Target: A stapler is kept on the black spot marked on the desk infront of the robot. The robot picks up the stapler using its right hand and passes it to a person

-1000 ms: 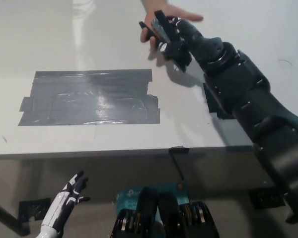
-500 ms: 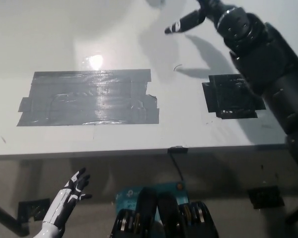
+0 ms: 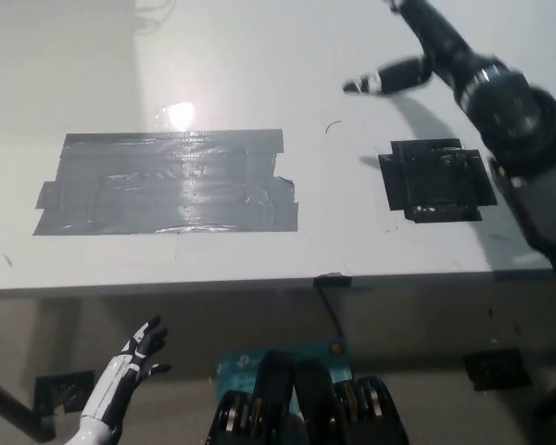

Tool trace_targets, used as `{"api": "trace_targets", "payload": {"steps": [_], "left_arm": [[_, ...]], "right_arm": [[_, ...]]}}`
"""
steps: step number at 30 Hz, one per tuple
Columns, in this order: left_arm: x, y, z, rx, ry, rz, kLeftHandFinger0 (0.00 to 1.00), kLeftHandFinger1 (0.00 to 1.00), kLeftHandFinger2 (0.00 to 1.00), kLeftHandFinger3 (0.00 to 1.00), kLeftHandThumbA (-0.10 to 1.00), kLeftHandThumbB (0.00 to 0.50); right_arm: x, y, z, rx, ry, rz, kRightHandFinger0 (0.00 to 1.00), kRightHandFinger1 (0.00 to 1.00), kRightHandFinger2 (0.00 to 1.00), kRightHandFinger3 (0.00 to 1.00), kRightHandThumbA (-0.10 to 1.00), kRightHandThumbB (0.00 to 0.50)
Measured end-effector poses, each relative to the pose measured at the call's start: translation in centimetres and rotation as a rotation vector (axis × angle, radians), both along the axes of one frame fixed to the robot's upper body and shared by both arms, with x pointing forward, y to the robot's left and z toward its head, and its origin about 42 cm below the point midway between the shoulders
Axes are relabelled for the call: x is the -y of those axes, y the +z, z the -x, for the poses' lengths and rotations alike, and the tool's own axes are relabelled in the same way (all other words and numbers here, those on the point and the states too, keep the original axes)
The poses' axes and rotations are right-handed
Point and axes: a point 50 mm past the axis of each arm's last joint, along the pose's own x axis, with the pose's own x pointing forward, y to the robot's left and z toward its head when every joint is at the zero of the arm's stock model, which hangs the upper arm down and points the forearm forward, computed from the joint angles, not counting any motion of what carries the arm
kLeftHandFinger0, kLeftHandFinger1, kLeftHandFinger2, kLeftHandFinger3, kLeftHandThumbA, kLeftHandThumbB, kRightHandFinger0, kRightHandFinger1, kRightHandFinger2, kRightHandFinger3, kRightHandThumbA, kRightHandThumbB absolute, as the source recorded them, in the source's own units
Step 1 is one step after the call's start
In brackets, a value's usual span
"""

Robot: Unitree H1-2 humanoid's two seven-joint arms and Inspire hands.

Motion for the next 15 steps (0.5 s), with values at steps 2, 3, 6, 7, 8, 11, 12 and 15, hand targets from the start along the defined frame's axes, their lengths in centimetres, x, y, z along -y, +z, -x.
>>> {"api": "trace_targets", "payload": {"steps": [2, 3, 6, 7, 8, 11, 12, 15], "left_arm": [[0.0, 0.0, -0.1, -0.001, 0.000, 0.000, 0.85, 1.00, 1.00, 1.00, 0.99, 0.433], [0.0, 0.0, -0.1, -0.001, 0.000, 0.000, 0.85, 1.00, 1.00, 1.00, 1.00, 0.425], [0.1, 0.1, -0.5, 0.003, -0.002, 0.001, 0.86, 1.00, 1.00, 1.00, 1.00, 0.430], [0.2, 0.2, -0.6, 0.006, -0.003, 0.001, 0.87, 1.00, 1.00, 1.00, 1.00, 0.431], [0.2, 0.2, -0.8, 0.006, -0.003, 0.001, 0.88, 1.00, 1.00, 1.00, 1.00, 0.431], [0.2, 0.4, -1.2, 0.011, -0.005, 0.000, 0.88, 1.00, 1.00, 1.00, 1.00, 0.438], [0.3, 0.4, -1.3, 0.011, -0.005, 0.000, 0.88, 1.00, 1.00, 1.00, 1.00, 0.423], [0.3, 0.5, -1.7, 0.014, -0.007, -0.001, 0.90, 1.00, 1.00, 1.00, 0.98, 0.423]], "right_arm": [[1.1, -1.9, 1.1, -0.026, -0.011, -0.008, 1.00, 1.00, 1.00, 1.00, 0.88, 0.384], [1.4, -2.5, 1.4, -0.033, -0.013, -0.010, 1.00, 1.00, 1.00, 1.00, 0.79, 0.355], [2.9, -5.1, 3.6, -0.064, -0.027, -0.025, 1.00, 1.00, 1.00, 1.00, 0.79, 0.381], [3.5, -6.4, 4.7, -0.082, -0.030, -0.034, 1.00, 1.00, 1.00, 1.00, 0.77, 0.381], [4.0, -7.6, 5.7, -0.099, -0.034, -0.043, 1.00, 1.00, 1.00, 1.00, 0.77, 0.382], [4.8, -10.2, 8.4, -0.132, -0.033, -0.067, 1.00, 1.00, 1.00, 1.00, 0.78, 0.376], [4.9, -10.7, 9.0, -0.140, -0.032, -0.071, 1.00, 1.00, 1.00, 1.00, 0.77, 0.362], [5.3, -13.1, 12.2, -0.171, -0.027, -0.094, 1.00, 1.00, 1.00, 1.00, 0.77, 0.336]]}}
